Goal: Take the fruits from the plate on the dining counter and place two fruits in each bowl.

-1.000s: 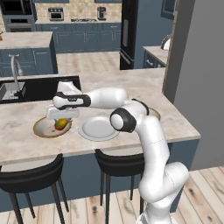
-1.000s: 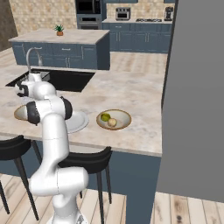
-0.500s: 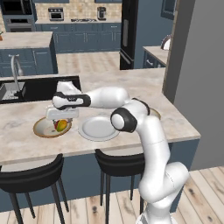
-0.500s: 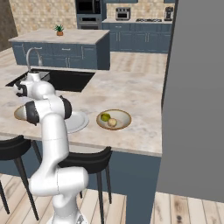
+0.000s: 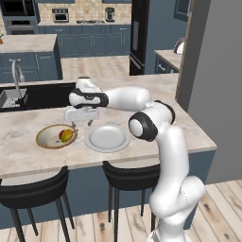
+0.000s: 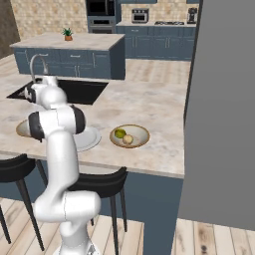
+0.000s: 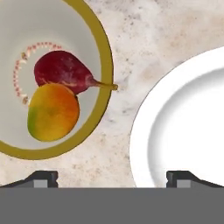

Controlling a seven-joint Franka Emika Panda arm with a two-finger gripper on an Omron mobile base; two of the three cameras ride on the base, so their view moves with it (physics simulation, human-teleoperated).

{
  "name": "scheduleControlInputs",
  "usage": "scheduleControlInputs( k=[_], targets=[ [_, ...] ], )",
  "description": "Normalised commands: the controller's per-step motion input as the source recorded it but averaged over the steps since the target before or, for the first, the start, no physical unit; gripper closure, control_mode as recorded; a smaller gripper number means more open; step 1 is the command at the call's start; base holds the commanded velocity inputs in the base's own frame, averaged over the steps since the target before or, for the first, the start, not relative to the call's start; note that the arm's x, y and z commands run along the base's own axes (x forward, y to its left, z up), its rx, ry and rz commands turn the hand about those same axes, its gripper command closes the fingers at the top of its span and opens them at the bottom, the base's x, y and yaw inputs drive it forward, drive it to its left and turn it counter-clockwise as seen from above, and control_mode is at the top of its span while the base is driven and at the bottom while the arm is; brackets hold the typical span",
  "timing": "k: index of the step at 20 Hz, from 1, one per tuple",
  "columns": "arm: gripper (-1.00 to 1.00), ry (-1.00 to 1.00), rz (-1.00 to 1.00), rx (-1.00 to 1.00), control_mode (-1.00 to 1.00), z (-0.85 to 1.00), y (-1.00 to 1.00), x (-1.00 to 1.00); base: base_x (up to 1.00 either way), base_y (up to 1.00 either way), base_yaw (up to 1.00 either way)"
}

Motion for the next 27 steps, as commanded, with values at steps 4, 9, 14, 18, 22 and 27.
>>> scheduleControlInputs(
  k=[4, 9, 14, 18, 22, 27],
  targets=[
    [-1.0, -0.09, 0.0, 0.0, -1.0, 0.0, -1.0, -0.36, 0.0, 0.0, 0.0],
    [-1.0, -0.06, 0.0, 0.0, -1.0, 0.0, -1.0, -0.37, 0.0, 0.0, 0.0],
    [-1.0, -0.11, 0.0, 0.0, -1.0, 0.19, -0.95, -0.24, 0.0, 0.0, 0.0],
    [-1.0, -0.02, -0.03, 0.0, -1.0, 0.6, -0.67, -0.4, 0.0, 0.0, 0.0],
    [-1.0, 0.0, -0.09, 0.0, -1.0, 0.84, -0.57, -0.78, 0.0, 0.0, 0.0],
    [-1.0, 0.0, -0.18, 0.0, -1.0, 0.81, -0.67, -0.97, 0.0, 0.0, 0.0]
  ],
)
